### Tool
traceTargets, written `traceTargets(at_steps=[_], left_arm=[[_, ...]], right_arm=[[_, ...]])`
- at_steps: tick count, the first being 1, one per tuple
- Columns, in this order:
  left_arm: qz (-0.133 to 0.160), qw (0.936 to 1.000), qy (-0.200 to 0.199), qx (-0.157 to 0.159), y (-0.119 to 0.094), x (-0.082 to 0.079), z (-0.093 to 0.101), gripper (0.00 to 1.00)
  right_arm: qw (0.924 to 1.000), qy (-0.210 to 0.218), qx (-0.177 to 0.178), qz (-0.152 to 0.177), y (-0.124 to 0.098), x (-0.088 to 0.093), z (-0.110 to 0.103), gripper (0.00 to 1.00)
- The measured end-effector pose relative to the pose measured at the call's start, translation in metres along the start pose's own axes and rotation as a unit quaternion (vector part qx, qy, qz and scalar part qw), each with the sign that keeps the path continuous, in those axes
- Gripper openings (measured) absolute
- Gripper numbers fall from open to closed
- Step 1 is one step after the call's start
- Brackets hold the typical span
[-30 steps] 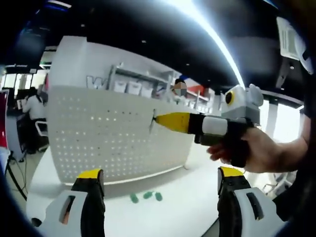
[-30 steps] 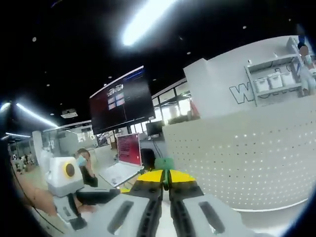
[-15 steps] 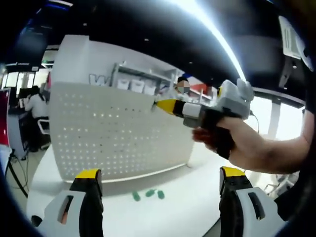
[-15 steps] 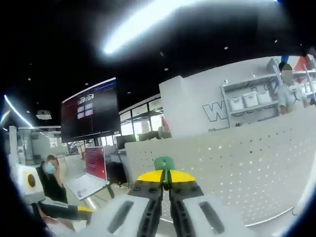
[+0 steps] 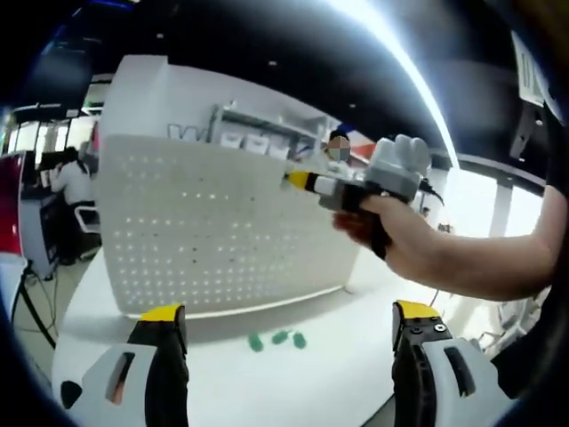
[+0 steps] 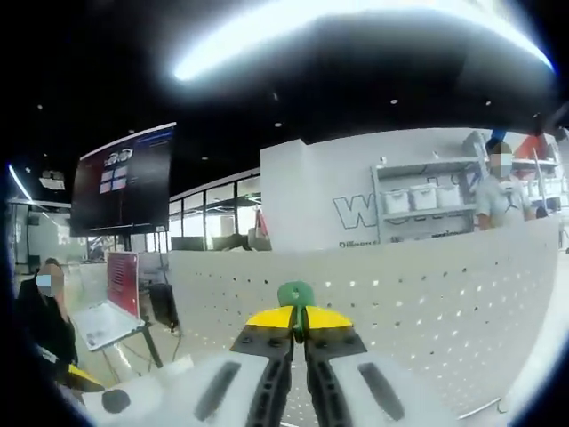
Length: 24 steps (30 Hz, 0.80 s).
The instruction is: Insert the hook assembly into the mounting plate slot until the hook locks in place.
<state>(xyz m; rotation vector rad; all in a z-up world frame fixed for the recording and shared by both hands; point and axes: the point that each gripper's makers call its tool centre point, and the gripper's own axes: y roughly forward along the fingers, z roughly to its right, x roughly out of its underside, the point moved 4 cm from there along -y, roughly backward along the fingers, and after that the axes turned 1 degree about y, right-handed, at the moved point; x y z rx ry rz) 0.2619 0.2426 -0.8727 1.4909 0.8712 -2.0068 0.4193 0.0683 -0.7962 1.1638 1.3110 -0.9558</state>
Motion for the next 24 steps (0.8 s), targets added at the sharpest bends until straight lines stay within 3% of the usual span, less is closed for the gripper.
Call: traceTargets(at_steps=[13, 24], left_arm=[[-0.010, 0.9998, -0.015, -0.011, -0.003, 0.007, -0.014, 0.95], [-0.014, 0.9995, -0.021, -0.018, -0.007, 0.011, -0.023, 0.94]], right_arm=[[0.9975, -0.001, 0.071, -0.003, 0.030, 0.008, 0.027, 0.01], [0.9954, -0.001, 0.095, -0.001, 0.043, 0.008, 0.034, 0.01]])
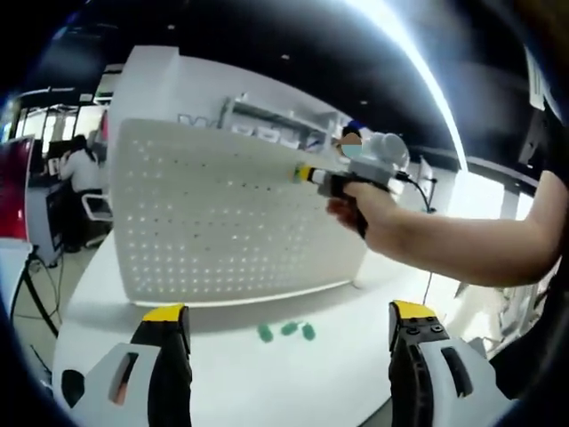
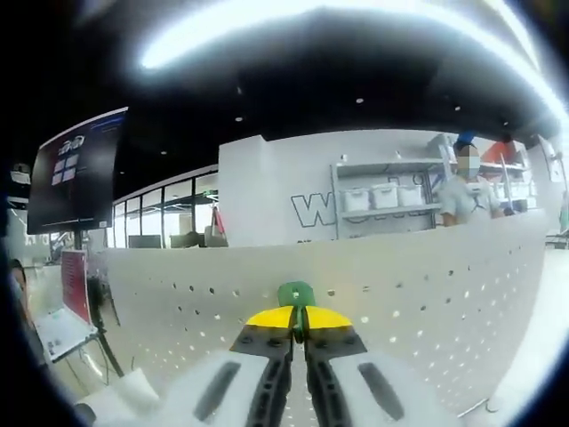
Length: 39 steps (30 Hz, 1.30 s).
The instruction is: Insert the hook assembly into the mounting plate slot until the hook locks in place.
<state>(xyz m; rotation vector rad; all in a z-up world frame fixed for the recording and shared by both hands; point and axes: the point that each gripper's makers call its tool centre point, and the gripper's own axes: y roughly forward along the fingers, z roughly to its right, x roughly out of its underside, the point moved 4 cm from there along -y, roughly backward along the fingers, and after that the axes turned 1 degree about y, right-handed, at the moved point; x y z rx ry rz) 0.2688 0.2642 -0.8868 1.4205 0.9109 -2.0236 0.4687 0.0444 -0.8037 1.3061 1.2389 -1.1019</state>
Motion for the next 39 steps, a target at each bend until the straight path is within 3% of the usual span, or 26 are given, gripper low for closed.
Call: traceTargets(at_steps=[15, 25, 32, 35, 39], left_arm=[[-0.002, 1.0000, -0.003, -0.003, -0.004, 0.001, -0.006, 0.92], [-0.005, 1.0000, -0.007, -0.002, -0.003, 0.004, -0.007, 0.92], [-0.008, 1.0000, -0.002, 0.001, -0.002, 0.002, -0.003, 0.92], [-0.009, 1.0000, 0.000, -0.001, -0.004, 0.001, -0.001, 0.92], [-0.012, 0.9999, 0.001, -0.004, -0.007, 0.002, 0.000, 0.92]], right_arm=[[0.9997, 0.013, 0.018, -0.006, 0.004, 0.005, -0.002, 0.01], [0.9997, -0.006, 0.018, -0.014, 0.005, 0.006, -0.002, 0.02], [0.9998, 0.005, 0.001, -0.017, 0.005, 0.005, -0.005, 0.16], [0.9998, 0.010, -0.007, -0.013, 0.003, 0.000, -0.004, 0.18], [0.9993, -0.013, -0.031, 0.019, -0.009, -0.021, -0.008, 0.23]])
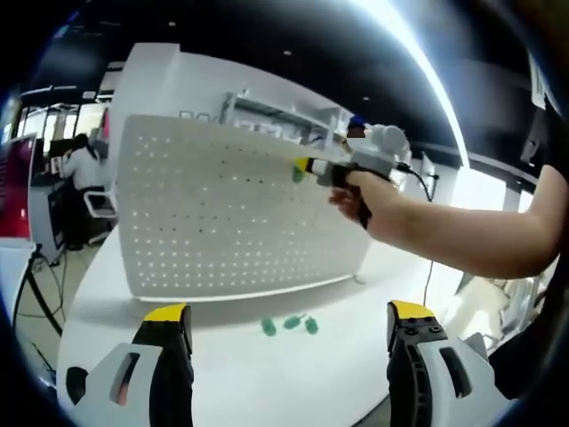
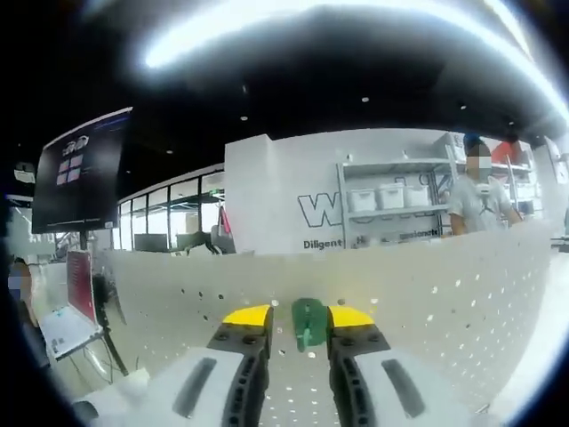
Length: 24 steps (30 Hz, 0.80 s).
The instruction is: Insert the hook assembly into the mounting plate slot until the hook locks in place.
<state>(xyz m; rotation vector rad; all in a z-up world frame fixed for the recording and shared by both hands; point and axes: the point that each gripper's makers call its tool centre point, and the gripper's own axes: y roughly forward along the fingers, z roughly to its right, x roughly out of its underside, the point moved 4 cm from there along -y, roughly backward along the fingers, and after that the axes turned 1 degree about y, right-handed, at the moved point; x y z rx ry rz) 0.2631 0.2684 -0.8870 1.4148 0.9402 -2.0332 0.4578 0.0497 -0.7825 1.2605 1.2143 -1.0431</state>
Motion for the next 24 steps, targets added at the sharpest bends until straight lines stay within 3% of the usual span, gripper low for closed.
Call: traceTargets(at_steps=[5, 8, 10, 16, 19, 24], left_arm=[[-0.006, 1.0000, 0.002, -0.003, -0.004, 0.004, 0.004, 0.92], [-0.009, 0.9999, 0.002, -0.005, -0.006, 0.005, 0.005, 0.92], [-0.013, 0.9999, 0.002, -0.008, -0.007, 0.007, 0.005, 0.92], [-0.017, 0.9996, 0.004, -0.021, -0.013, 0.006, 0.004, 0.91], [-0.019, 0.9995, 0.003, -0.025, -0.016, 0.009, 0.005, 0.91], [-0.030, 0.9991, 0.002, -0.030, -0.021, 0.016, 0.006, 0.90]], right_arm=[[0.9995, -0.012, -0.009, 0.027, -0.016, -0.023, 0.005, 0.23], [0.9995, -0.006, -0.016, 0.027, -0.025, -0.027, 0.010, 0.24], [0.9986, -0.033, -0.028, 0.029, -0.034, -0.028, 0.014, 0.24], [0.9984, -0.046, -0.033, -0.005, -0.067, -0.008, 0.040, 0.26], [0.9988, -0.028, -0.027, -0.029, -0.082, 0.008, 0.056, 0.26], [0.9974, -0.041, -0.030, -0.052, -0.101, 0.025, 0.068, 0.27]])
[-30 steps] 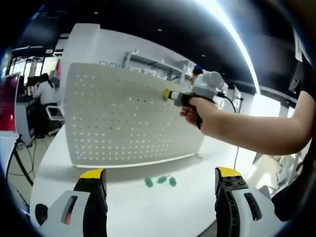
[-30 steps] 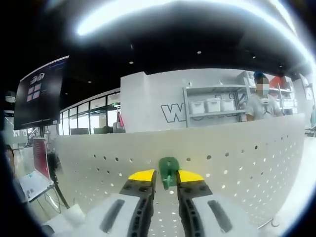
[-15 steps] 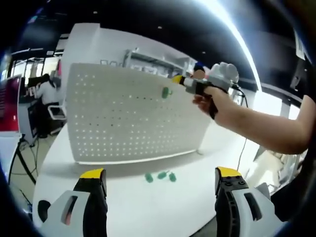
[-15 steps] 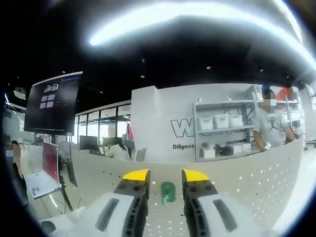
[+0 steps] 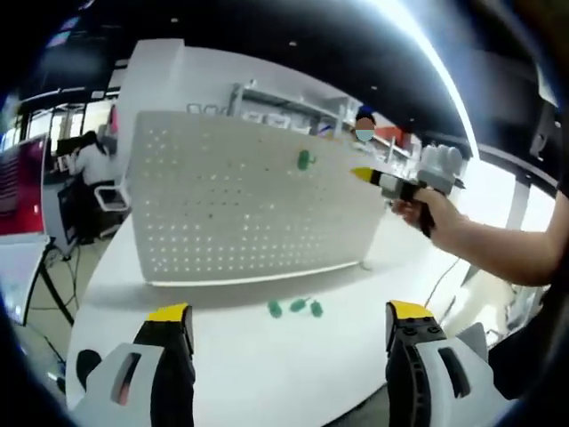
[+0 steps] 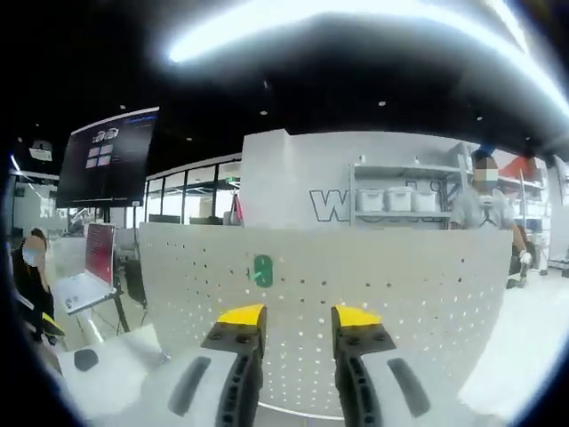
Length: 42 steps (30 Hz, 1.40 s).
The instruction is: Insert the hook assembly into the mounting plate slot until the hook locks in place.
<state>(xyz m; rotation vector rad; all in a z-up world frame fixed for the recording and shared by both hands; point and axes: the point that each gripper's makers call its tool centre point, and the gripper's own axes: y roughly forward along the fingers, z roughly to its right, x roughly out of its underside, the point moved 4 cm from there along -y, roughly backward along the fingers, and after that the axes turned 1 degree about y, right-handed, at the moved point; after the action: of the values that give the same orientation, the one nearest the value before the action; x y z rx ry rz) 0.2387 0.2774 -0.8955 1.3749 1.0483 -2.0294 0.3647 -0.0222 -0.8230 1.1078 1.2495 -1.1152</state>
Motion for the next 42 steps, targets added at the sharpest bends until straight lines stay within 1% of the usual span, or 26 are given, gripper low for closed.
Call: traceTargets(at_steps=[1, 3, 6, 9, 11, 14, 17, 25, 31, 38, 42], left_arm=[[0.000, 1.0000, 0.000, -0.001, -0.001, 0.001, 0.000, 0.90], [-0.001, 1.0000, -0.001, -0.005, -0.002, 0.002, -0.001, 0.90], [-0.003, 1.0000, -0.001, -0.007, -0.004, 0.004, -0.002, 0.90], [-0.005, 0.9999, -0.004, -0.008, -0.006, 0.005, -0.001, 0.89], [-0.008, 0.9999, -0.003, -0.008, -0.007, 0.007, -0.001, 0.89], [-0.013, 0.9999, -0.004, -0.008, -0.007, 0.011, -0.002, 0.89], [-0.020, 0.9998, -0.006, -0.007, -0.006, 0.014, -0.002, 0.88], [-0.025, 0.9997, -0.008, -0.003, -0.004, 0.016, -0.002, 0.87], [-0.021, 0.9997, -0.011, -0.005, -0.003, 0.016, -0.005, 0.87], [-0.034, 0.9993, -0.014, -0.002, -0.003, 0.027, -0.005, 0.87], [-0.045, 0.9988, -0.016, 0.003, -0.004, 0.035, -0.005, 0.87]], right_arm=[[1.0000, 0.000, -0.001, -0.002, -0.002, 0.002, 0.000, 0.27], [0.9999, -0.004, -0.004, -0.015, -0.012, 0.012, 0.001, 0.27], [0.9996, -0.001, -0.010, -0.028, -0.023, 0.022, 0.000, 0.28], [0.9986, -0.005, -0.021, -0.048, -0.038, 0.036, -0.004, 0.28], [0.9972, -0.010, -0.031, -0.067, -0.046, 0.044, -0.007, 0.28], [0.9961, 0.008, -0.037, -0.079, -0.055, 0.054, -0.010, 0.29], [0.9945, 0.004, -0.043, -0.095, -0.064, 0.065, -0.014, 0.30], [0.9869, 0.020, -0.067, -0.146, -0.097, 0.098, -0.031, 0.31], [0.9818, 0.032, -0.077, -0.170, -0.117, 0.112, -0.044, 0.31], [0.9744, 0.027, -0.096, -0.202, -0.137, 0.130, -0.058, 0.31], [0.9695, 0.032, -0.107, -0.218, -0.147, 0.139, -0.066, 0.32]])
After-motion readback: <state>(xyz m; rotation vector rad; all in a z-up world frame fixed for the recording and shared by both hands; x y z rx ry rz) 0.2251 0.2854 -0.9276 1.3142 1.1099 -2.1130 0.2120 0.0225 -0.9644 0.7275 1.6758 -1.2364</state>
